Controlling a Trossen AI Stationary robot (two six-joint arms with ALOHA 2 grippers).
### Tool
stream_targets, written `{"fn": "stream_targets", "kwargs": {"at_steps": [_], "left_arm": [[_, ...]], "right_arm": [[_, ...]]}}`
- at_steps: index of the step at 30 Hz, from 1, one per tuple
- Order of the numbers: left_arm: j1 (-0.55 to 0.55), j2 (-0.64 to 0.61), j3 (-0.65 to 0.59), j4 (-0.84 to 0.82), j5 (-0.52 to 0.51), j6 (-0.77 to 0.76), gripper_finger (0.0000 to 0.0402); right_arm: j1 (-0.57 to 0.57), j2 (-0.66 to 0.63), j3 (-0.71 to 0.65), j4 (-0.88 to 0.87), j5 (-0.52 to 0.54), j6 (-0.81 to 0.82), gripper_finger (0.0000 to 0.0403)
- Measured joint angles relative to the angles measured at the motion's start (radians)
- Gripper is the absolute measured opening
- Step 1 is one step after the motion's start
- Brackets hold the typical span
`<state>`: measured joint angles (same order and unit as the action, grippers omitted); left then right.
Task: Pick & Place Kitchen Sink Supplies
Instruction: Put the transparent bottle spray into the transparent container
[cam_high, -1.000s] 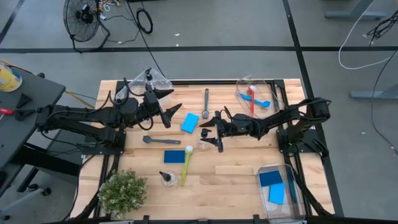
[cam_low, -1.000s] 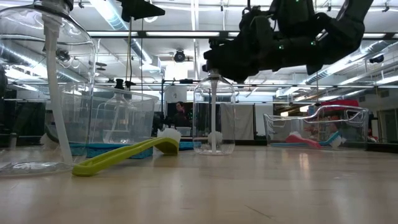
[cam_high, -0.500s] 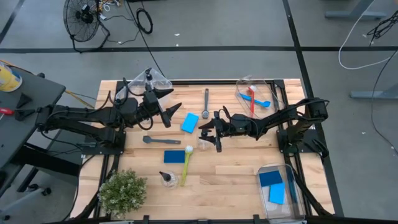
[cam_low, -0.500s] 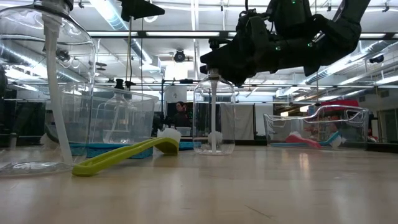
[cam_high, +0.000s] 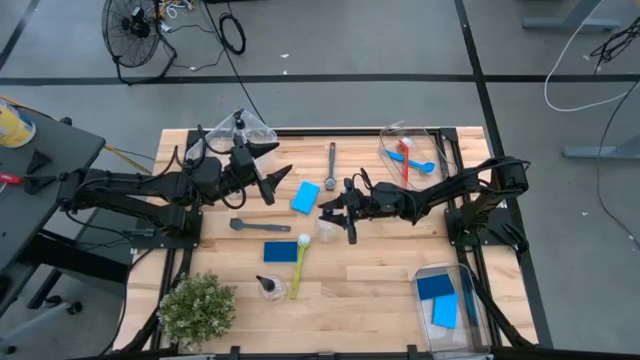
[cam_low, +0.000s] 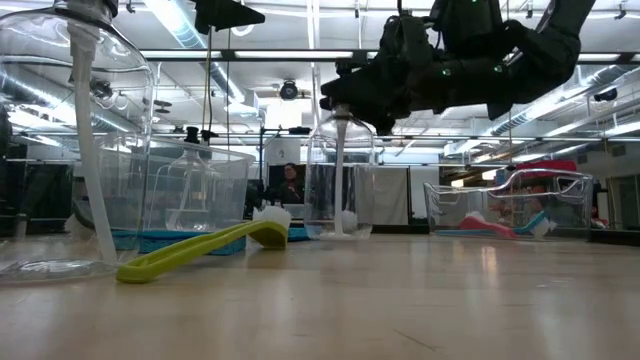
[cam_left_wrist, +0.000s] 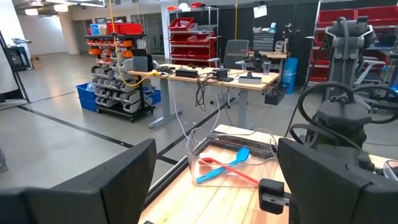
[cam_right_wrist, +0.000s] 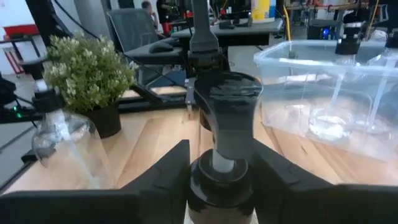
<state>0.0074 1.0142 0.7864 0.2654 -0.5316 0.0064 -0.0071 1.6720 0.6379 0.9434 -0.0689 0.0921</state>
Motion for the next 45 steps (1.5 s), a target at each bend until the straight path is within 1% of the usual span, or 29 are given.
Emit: {"fn": "stream_targets", "kwargs": {"at_steps": [3,7,10,13,15,20,27,30,35,39,45], "left_arm": [[0.000,0.000,0.000,0.001,-0.003,0.000,0.0341],[0.000,0.000,0.000,0.005,-0.003,0.001,0.0341],[0.000,0.000,0.000,0.009,-0.004,0.005,0.0341],[0.000,0.000,0.000,0.009,-0.007,0.006,0.0341],[0.000,0.000,0.000,0.009,-0.007,0.006,0.0341],[0.010,0.000,0.000,0.009,-0.024,0.006,0.0341],[0.024,0.000,0.000,0.008,-0.023,0.007,0.0341],[0.024,0.000,0.000,0.008,-0.022,0.007,0.0341],[0.024,-0.007,-0.001,0.005,-0.020,0.007,0.0341],[0.032,-0.009,-0.001,0.005,0.018,0.005,0.0341],[0.067,-0.015,-0.001,0.003,0.173,-0.046,0.0341]], "right_arm": [[0.000,-0.005,0.029,-0.001,0.000,-0.005,0.0136],[0.000,-0.005,0.105,-0.035,-0.001,-0.063,0.0145],[-0.002,-0.006,0.187,-0.163,-0.003,-0.117,0.0136],[-0.018,-0.006,0.265,-0.306,-0.048,-0.178,0.0128],[-0.034,-0.006,0.299,-0.352,-0.055,-0.197,0.0129],[-0.087,-0.006,0.330,-0.350,-0.056,-0.201,0.0141],[-0.146,-0.005,0.330,-0.333,-0.057,-0.150,0.0130],[-0.157,-0.006,0.330,-0.281,-0.099,-0.109,0.0134],[-0.173,-0.057,0.330,-0.289,-0.106,-0.074,0.0134],[-0.198,-0.128,0.330,-0.336,-0.106,-0.074,0.0132],[-0.240,-0.235,0.330,-0.409,-0.105,-0.080,0.0136]]}}
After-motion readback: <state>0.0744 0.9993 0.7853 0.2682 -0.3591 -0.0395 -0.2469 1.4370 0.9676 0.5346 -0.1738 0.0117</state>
